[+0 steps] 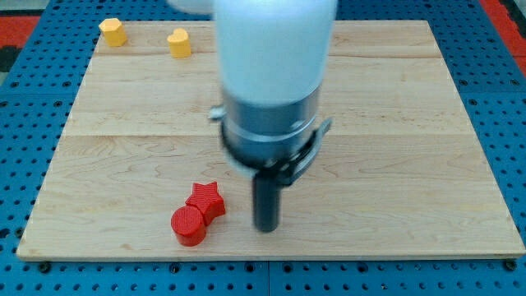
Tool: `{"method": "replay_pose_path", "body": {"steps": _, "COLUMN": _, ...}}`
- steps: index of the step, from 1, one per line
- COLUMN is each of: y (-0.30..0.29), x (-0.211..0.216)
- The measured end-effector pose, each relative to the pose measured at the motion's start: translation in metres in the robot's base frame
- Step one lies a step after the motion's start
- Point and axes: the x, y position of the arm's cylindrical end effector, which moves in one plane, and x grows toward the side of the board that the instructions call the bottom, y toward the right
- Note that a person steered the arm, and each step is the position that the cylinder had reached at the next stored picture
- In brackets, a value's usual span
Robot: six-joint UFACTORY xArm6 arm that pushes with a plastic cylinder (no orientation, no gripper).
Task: Move the red star towards the center left of the board
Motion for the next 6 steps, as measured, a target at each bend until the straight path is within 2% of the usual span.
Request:
{"method": "replay_pose_path", "body": {"steps": 1, "y": -0.059, "x": -0.042}}
{"method": "replay_pose_path", "body": {"steps": 2, "y": -0.105, "x": -0.102}}
{"method": "replay_pose_path", "body": {"steps": 3, "y": -0.141, "x": -0.104}}
{"method": "replay_pose_path", "body": {"steps": 4, "y": -0.205, "x": -0.104}}
{"method": "replay_pose_path", "body": {"steps": 5, "y": -0.207, "x": -0.165}}
{"method": "replay_pose_path", "body": {"steps": 6, "y": -0.184, "x": -0.179}}
